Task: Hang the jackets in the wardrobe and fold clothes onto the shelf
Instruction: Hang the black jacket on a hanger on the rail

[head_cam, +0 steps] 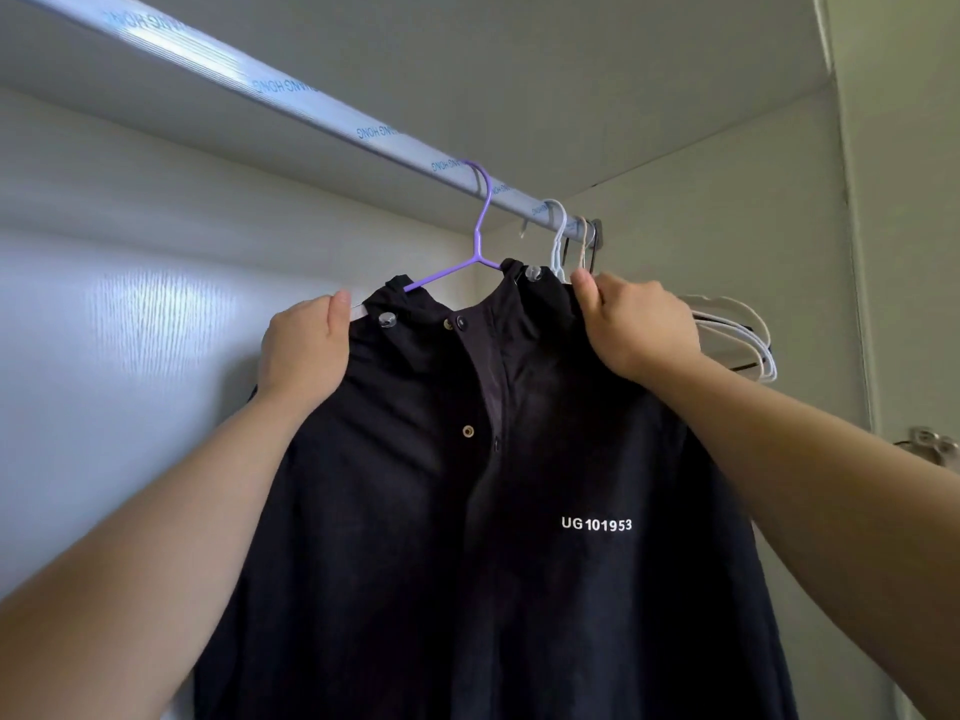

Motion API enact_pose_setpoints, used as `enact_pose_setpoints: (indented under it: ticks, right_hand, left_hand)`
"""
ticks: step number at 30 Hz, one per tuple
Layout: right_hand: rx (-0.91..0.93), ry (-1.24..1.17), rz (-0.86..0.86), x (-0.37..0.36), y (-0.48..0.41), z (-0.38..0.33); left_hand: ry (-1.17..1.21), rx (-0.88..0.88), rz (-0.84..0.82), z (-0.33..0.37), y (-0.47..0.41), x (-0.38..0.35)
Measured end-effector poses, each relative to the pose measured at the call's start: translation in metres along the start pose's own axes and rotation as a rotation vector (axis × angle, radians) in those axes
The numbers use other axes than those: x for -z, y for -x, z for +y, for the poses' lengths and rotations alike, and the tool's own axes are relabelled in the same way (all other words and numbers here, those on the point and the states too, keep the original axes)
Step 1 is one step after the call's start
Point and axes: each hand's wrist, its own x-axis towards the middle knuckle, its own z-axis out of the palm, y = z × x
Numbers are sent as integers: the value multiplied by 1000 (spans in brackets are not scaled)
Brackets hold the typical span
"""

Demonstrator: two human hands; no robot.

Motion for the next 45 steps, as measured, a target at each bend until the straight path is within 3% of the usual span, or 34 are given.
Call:
enact_pose_setpoints:
  ticks: [5, 13, 17, 20, 26, 34, 45]
  right_hand:
    - [-58, 87, 41, -9, 2, 4]
    - [10, 37, -25, -13, -14, -34]
    - [-39, 16, -104, -2, -13, -19]
    - [-87, 34, -131, 4, -9, -10]
    - [-22, 62, -92, 7, -6, -3]
    - [73, 104, 5, -4, 3, 9]
    - [-18, 99, -1, -14, 9, 8]
  left_hand:
    - [-55, 96, -15, -14, 9, 2]
    - [-17, 112, 3, -7, 17, -3]
    - [-13, 119, 21, -20, 20, 8]
    - [-144, 121, 109, -30, 32, 11]
    - [-177, 191, 74, -16, 19, 14]
    - [-269, 83, 0, 19, -4, 8]
    - [-207, 68, -44, 44, -13, 1]
